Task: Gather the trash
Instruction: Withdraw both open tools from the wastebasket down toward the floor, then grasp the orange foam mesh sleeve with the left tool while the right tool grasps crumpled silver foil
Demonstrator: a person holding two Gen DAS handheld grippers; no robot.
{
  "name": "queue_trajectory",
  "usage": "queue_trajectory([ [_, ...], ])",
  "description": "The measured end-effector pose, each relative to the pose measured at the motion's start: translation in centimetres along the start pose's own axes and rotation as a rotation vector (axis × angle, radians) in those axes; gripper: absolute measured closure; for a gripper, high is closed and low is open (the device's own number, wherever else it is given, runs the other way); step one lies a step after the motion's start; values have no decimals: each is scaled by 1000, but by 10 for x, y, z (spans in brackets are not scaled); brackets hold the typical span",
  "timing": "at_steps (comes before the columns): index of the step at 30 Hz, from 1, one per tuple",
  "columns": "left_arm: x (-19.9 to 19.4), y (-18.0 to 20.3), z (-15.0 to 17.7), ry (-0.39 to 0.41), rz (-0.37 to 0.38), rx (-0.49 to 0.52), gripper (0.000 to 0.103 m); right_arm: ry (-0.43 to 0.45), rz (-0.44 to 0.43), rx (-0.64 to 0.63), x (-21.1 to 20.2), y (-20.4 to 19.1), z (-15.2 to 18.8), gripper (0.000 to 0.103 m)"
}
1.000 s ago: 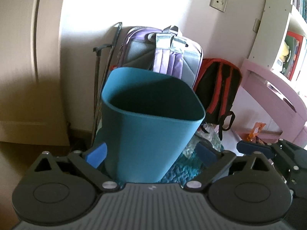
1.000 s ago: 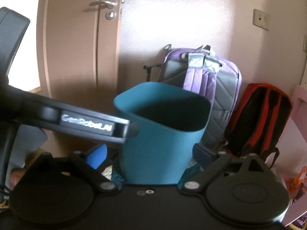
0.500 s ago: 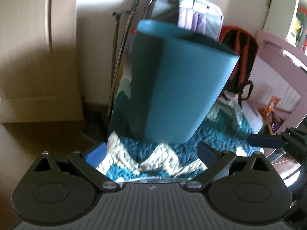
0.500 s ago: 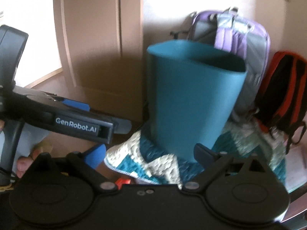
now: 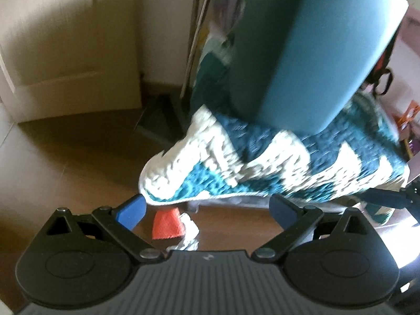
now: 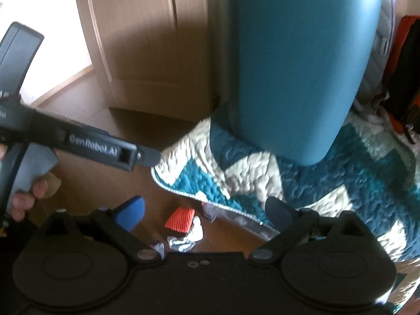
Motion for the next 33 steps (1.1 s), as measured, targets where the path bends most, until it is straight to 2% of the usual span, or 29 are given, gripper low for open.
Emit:
queue_trajectory([
  [8,65,-53,13,-129,-73,109,2,-121,-49,-22,60,-18,47,4],
  [16,149,-84,39,-249,-63,208,2,-262,-96,-86,126,-38,105,5],
  [22,216,-102,71,-274,-113,301,2,-401,-119,-113,176,-49,156,9],
  [27,262,-112,97,-316,-108,280,2,-468,-133,-139,217,-53,183,12],
  [33,315,-135,124,-366,-88,169,2,-462,-134,-161,273,-58,177,13],
])
Point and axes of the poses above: each gripper's, at about its wrist camera, not at the fingertips, and x roughly the way its jaws point, y to its right, z to its underside, the point moved 10 cm from there along x, roughly the way its jaws point, and after that the axes turned 7 degrees about z, right-handed, at the moved point
